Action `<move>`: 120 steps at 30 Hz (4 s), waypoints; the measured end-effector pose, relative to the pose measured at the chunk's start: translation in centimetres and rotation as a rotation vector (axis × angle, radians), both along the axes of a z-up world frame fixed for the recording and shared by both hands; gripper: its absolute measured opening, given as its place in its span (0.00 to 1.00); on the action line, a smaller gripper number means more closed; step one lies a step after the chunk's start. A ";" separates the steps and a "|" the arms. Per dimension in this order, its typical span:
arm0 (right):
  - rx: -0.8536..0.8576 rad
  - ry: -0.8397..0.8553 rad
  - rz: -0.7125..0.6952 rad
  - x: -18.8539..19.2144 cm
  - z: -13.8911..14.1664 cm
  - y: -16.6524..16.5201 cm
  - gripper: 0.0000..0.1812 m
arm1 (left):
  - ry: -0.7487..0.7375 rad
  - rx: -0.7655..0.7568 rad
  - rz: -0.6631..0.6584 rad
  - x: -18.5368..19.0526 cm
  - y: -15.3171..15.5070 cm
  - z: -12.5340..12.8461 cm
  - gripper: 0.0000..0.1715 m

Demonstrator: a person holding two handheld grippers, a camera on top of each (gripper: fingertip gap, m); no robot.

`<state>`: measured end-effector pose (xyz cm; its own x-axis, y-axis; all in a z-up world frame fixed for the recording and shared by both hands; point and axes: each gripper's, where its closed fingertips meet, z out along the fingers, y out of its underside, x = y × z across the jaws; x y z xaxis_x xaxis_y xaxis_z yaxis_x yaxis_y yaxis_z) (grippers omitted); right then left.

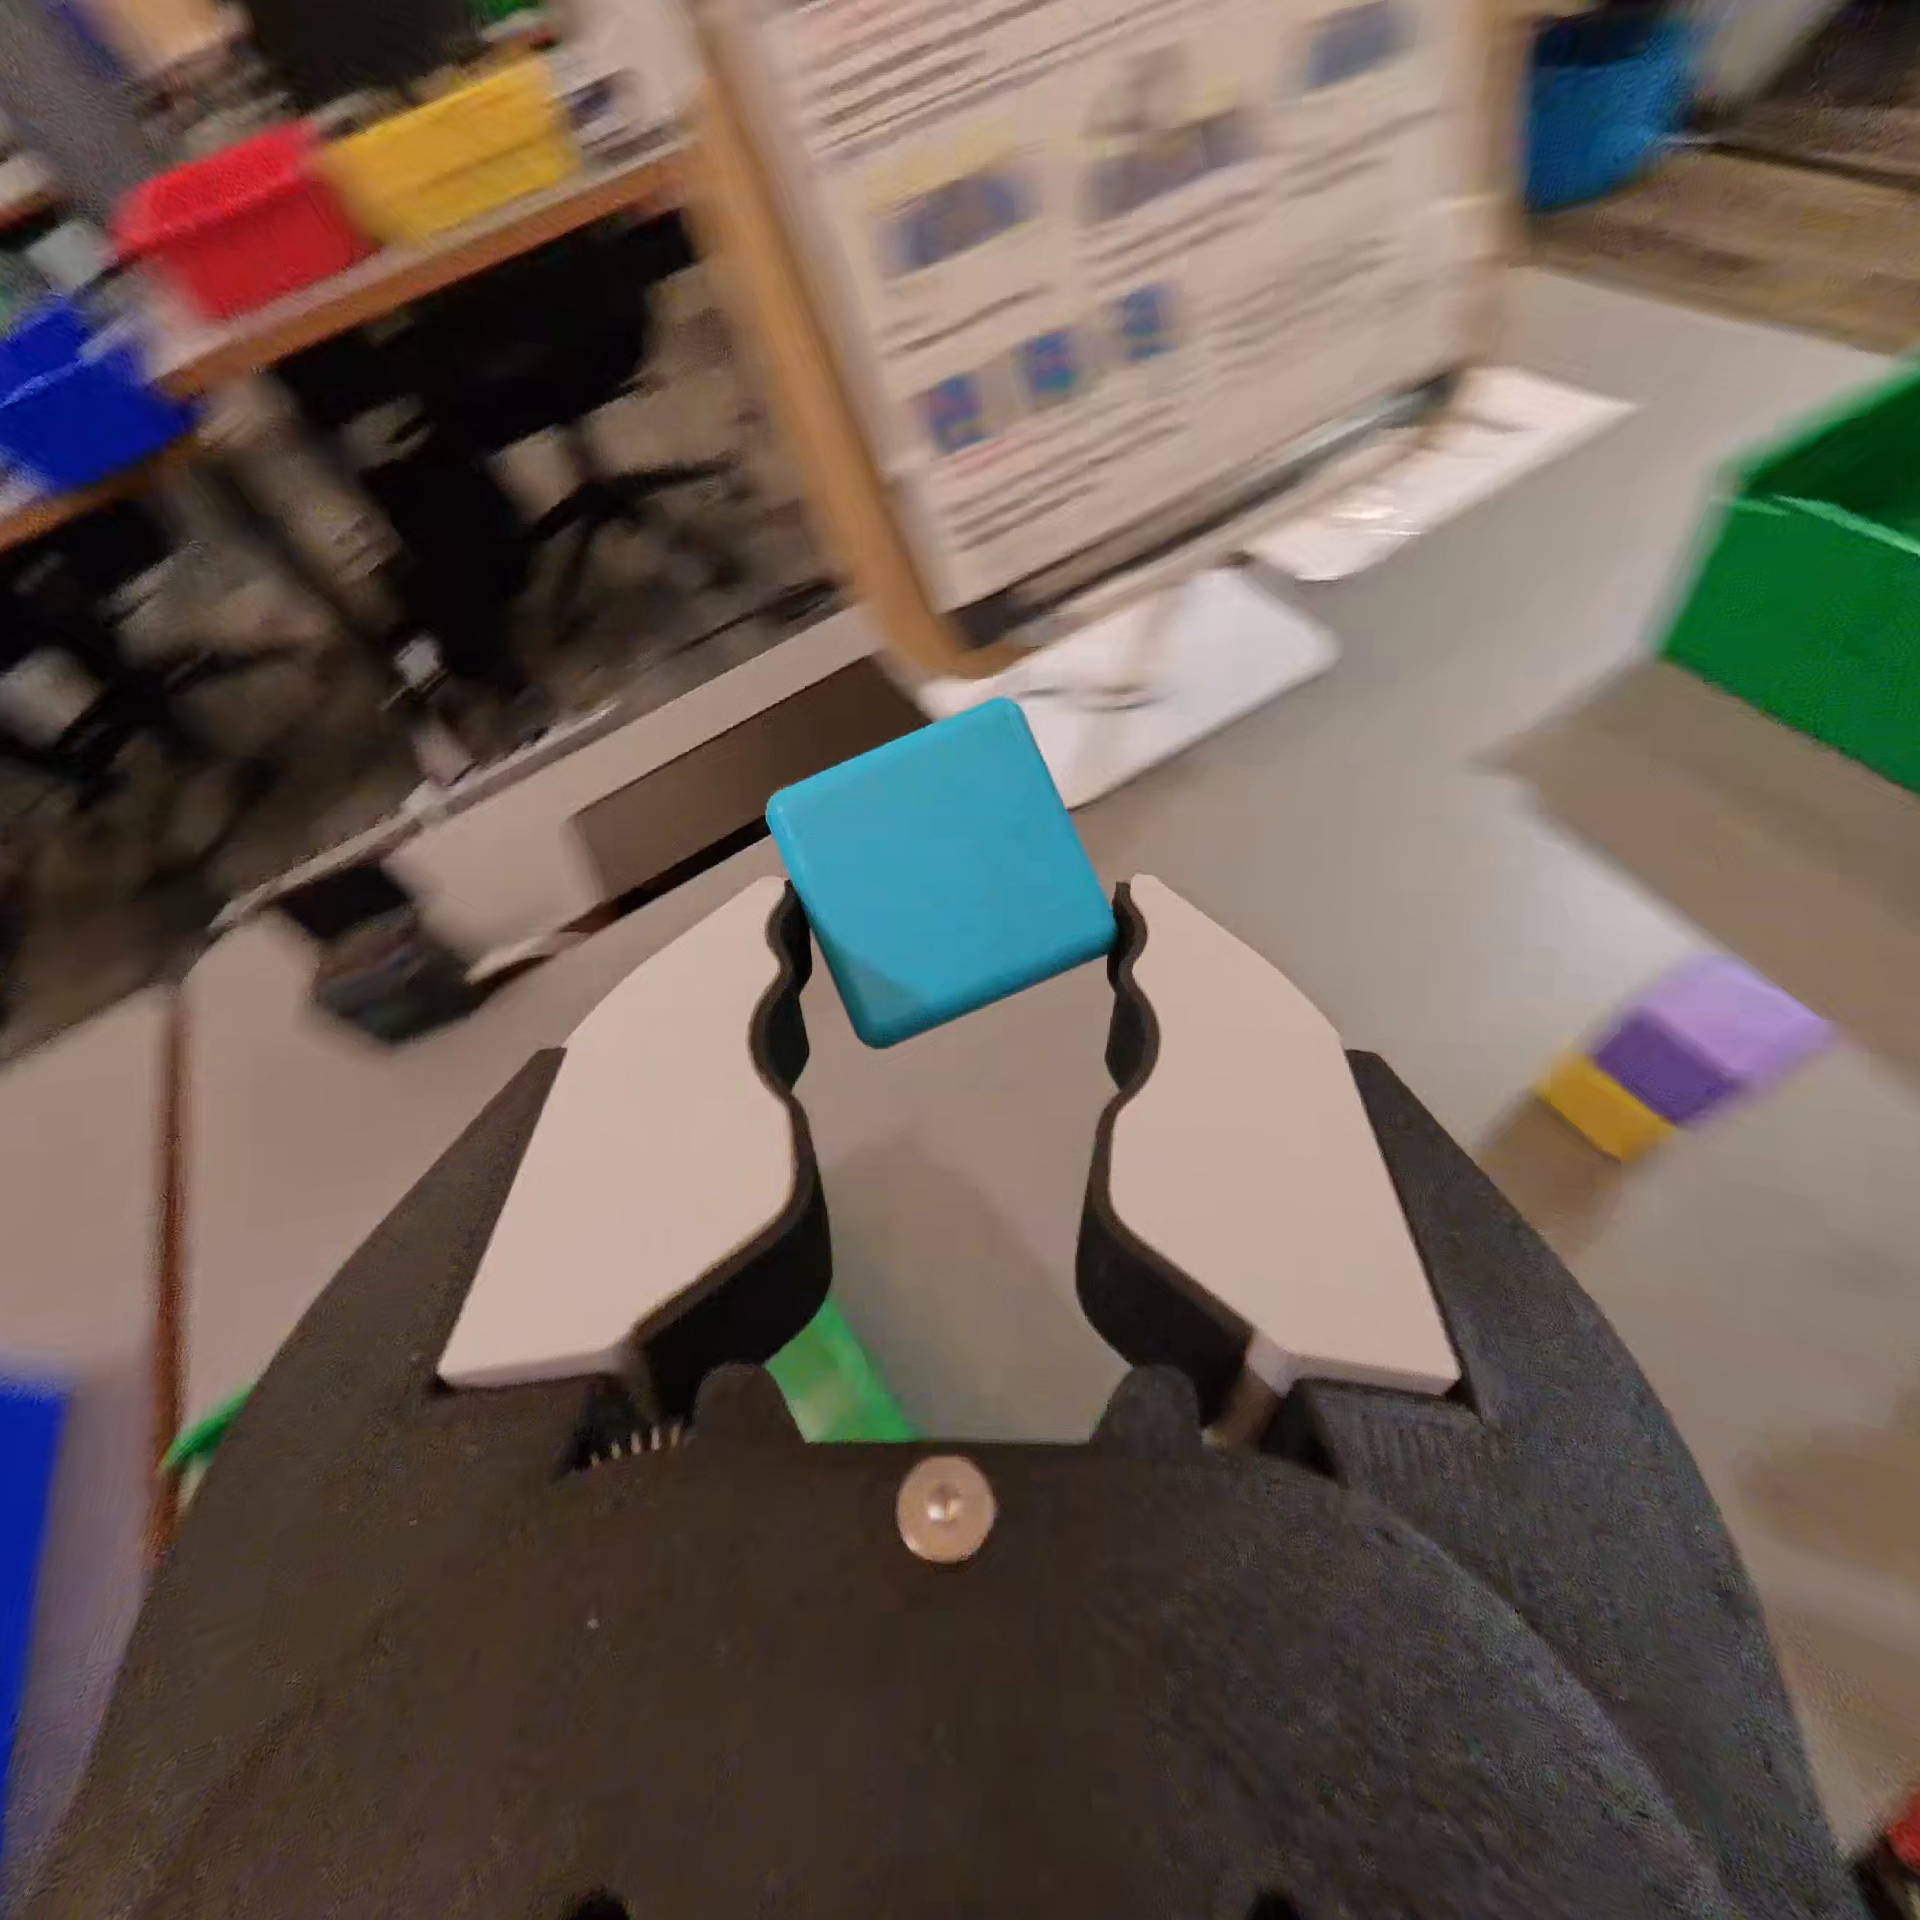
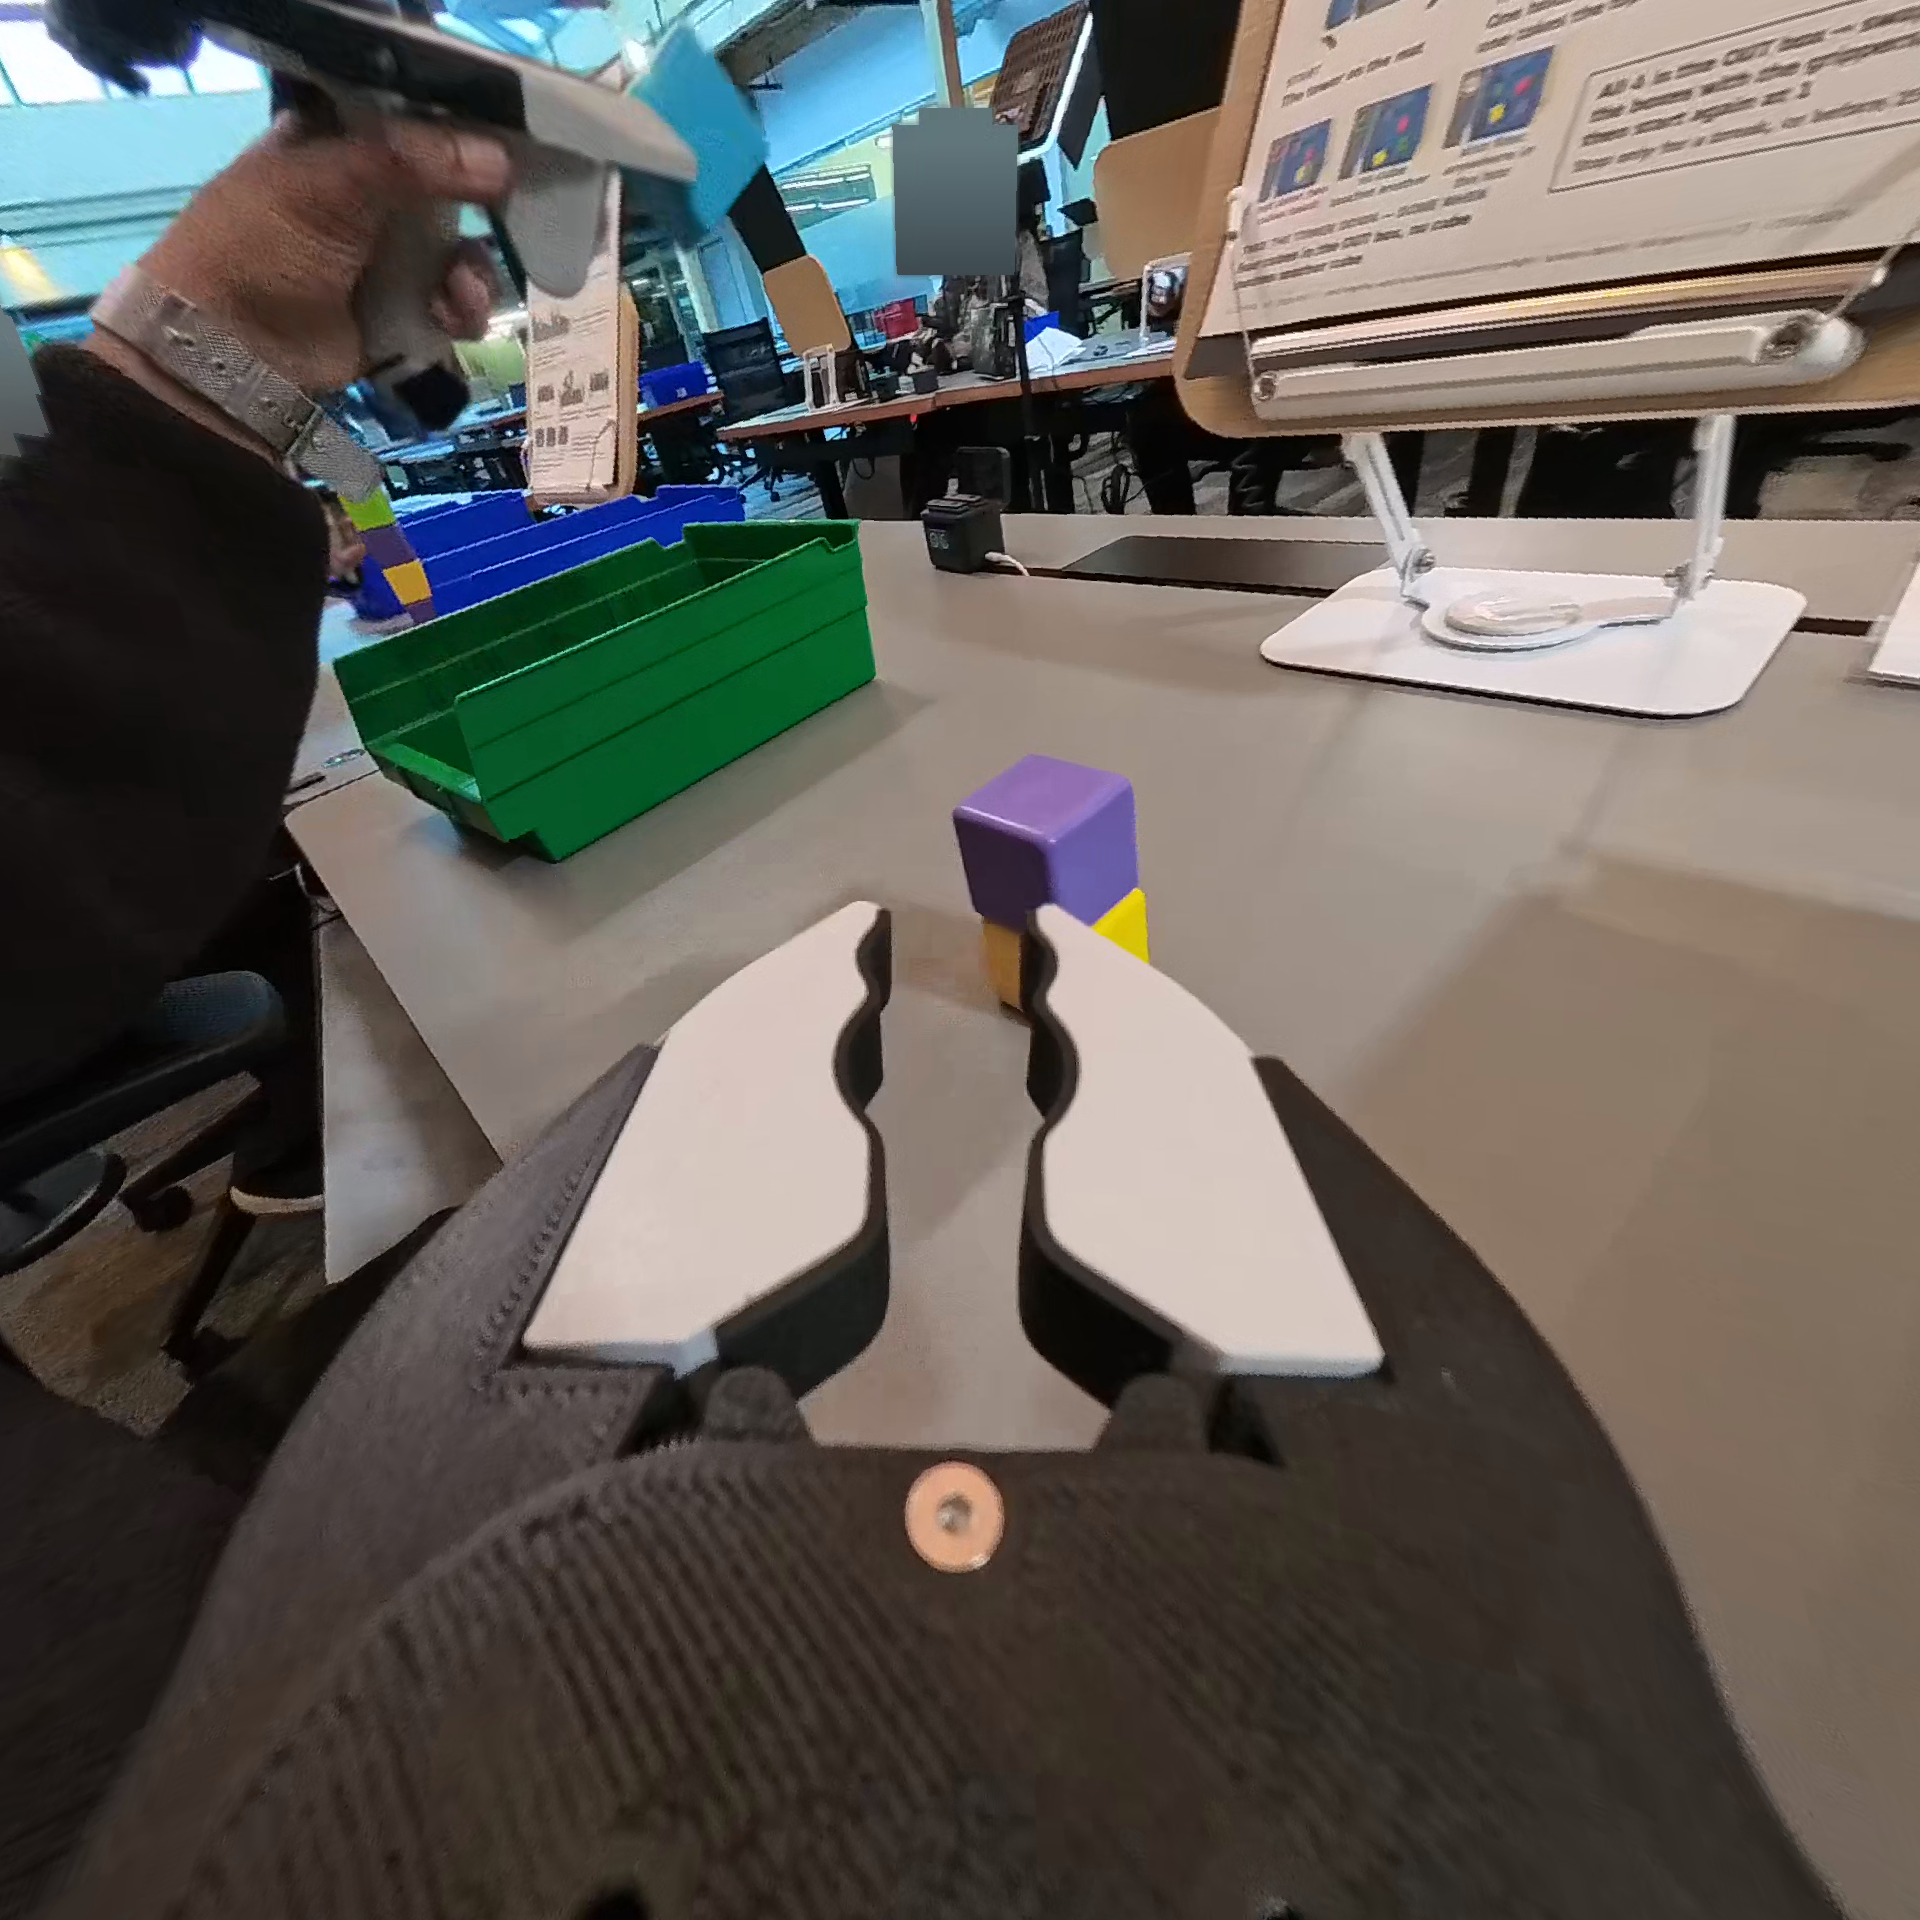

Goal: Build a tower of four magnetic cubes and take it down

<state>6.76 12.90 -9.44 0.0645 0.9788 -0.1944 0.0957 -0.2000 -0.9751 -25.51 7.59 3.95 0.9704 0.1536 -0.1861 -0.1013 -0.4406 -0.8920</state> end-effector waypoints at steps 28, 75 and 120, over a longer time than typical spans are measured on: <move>-0.045 0.040 -0.215 7.3 0.5 2.6 0.13 | 0.075 -0.591 -1.132 22.6 7.7 -13.4 0.35; -0.263 0.131 -0.159 6.1 0.9 3.7 0.14 | 0.158 -0.604 -1.317 22.7 7.8 -15.9 0.35; -0.110 0.045 0.015 1.7 0.7 0.1 0.14 | -0.132 0.004 0.275 -8.1 -1.0 -7.3 0.42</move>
<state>8.41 12.98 -8.71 0.0389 0.9521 -0.3032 0.0563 -0.3050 -0.9507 -33.57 6.55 -3.32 0.9080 0.4147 -0.0598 0.1383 -0.4314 -0.8915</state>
